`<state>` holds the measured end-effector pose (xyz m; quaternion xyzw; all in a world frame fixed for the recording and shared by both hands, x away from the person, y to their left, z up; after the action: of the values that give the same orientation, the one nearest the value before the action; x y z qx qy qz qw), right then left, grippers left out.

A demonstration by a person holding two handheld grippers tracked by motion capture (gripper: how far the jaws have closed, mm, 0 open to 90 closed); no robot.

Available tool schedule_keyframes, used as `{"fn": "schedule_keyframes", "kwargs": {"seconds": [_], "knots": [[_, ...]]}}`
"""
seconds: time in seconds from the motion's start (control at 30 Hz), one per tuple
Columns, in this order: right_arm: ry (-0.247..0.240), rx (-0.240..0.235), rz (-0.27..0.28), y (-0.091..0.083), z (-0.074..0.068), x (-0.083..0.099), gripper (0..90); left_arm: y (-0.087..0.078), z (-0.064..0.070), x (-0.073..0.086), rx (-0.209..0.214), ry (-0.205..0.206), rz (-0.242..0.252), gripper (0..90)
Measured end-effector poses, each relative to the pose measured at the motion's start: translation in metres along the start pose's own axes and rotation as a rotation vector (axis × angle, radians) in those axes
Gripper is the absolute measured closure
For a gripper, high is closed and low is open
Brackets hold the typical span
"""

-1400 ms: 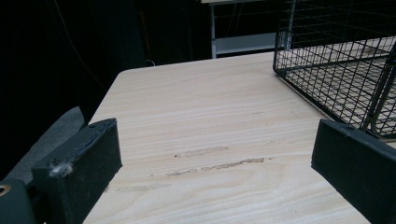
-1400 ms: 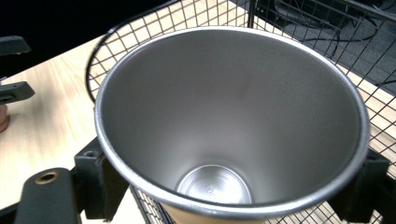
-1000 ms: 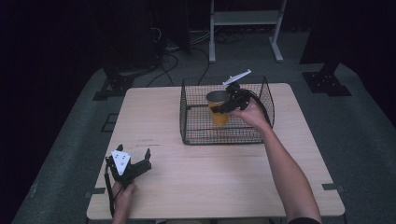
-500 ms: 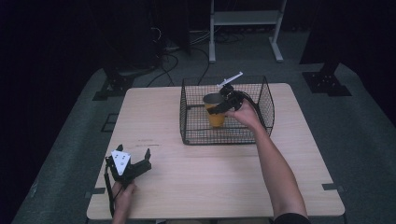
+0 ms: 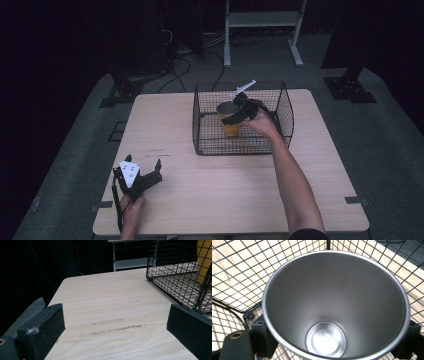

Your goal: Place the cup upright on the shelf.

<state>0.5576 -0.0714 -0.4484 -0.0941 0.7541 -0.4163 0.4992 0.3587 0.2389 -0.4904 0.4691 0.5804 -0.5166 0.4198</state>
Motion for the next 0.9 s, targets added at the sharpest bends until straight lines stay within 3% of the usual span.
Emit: {"fn": "schedule_keyframes", "kwargs": {"seconds": [0.53,0.9], "knots": [[0.003,0.018,-0.017,0.0015,0.0089,0.0069,14.1,0.0004,-0.0005,0.0,-0.004,0.0,-0.002,0.8],[-0.026,0.025,-0.035,-0.0005,0.008,0.0083,13.6,0.0003,-0.0003,0.0001,-0.004,0.002,-0.003,0.8]]}}
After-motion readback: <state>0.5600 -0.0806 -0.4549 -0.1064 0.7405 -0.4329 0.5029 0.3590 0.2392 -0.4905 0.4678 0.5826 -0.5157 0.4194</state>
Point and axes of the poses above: each handheld gripper's, and its own axes: y roughly forward along the jaws, x roughly out of its underside, z roughly to its right, the point moved 7 cm from there along y, roughly forward along the jaws, and after that the axes turned 8 degrees about -x, right-handed, at the moved point
